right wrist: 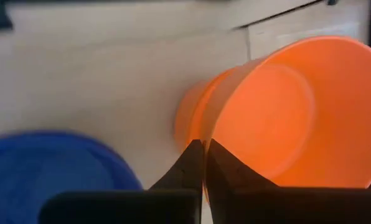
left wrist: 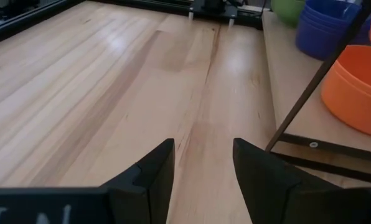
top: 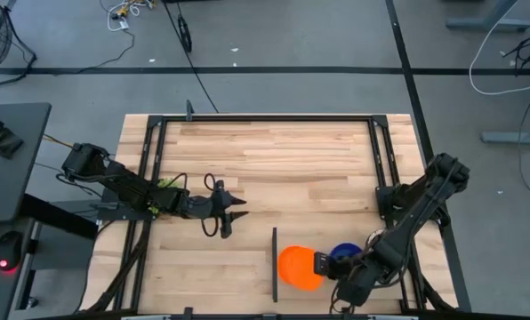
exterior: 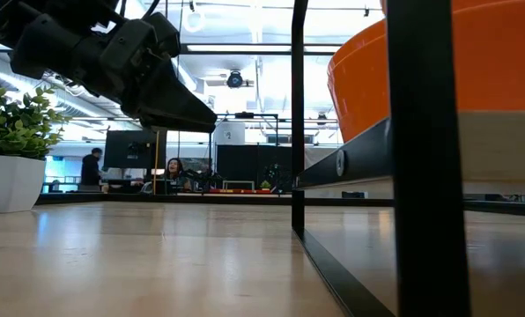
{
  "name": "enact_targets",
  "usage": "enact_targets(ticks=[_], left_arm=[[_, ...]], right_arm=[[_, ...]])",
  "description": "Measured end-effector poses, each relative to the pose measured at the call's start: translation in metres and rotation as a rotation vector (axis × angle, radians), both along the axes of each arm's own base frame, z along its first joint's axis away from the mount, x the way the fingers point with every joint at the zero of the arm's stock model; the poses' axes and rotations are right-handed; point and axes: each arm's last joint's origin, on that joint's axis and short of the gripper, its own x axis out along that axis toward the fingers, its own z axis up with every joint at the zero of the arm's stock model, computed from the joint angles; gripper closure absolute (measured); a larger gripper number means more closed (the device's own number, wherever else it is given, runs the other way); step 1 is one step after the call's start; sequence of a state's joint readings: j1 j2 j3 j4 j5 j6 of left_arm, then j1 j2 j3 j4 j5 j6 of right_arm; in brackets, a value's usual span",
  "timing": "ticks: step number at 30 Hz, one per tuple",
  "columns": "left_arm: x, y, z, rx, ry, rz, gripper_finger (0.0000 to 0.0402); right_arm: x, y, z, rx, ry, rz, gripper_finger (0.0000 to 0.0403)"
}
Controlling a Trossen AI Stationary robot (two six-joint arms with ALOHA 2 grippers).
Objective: Pick & Place Mini bowls
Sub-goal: Stack the orange bowl on the orange bowl on the shelf
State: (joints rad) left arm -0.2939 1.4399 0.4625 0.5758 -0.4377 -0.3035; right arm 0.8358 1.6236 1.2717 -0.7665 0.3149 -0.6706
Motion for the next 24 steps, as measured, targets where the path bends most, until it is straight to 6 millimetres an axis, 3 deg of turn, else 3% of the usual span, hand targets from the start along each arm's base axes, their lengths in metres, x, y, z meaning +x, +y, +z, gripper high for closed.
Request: enact_targets(ticks=[8, 15, 24], left_arm=[[0.000, 0.001, 0.000, 0.005, -0.001, 0.014, 0.0232], [0.000, 0.001, 0.000, 0.005, 0.000, 0.013, 0.0232], [0.000, 0.001, 0.000, 0.004, 0.001, 0.011, 0.0232]], right_arm=[[0.015, -0.007, -0.002, -0.031, -0.032, 0.044, 0.0395], [0.022, -0.012, -0.003, 0.044, 0.006, 0.033, 0.0395], [0.022, -0.019, -0.019, 0.047, 0.034, -0.016, 0.0387]])
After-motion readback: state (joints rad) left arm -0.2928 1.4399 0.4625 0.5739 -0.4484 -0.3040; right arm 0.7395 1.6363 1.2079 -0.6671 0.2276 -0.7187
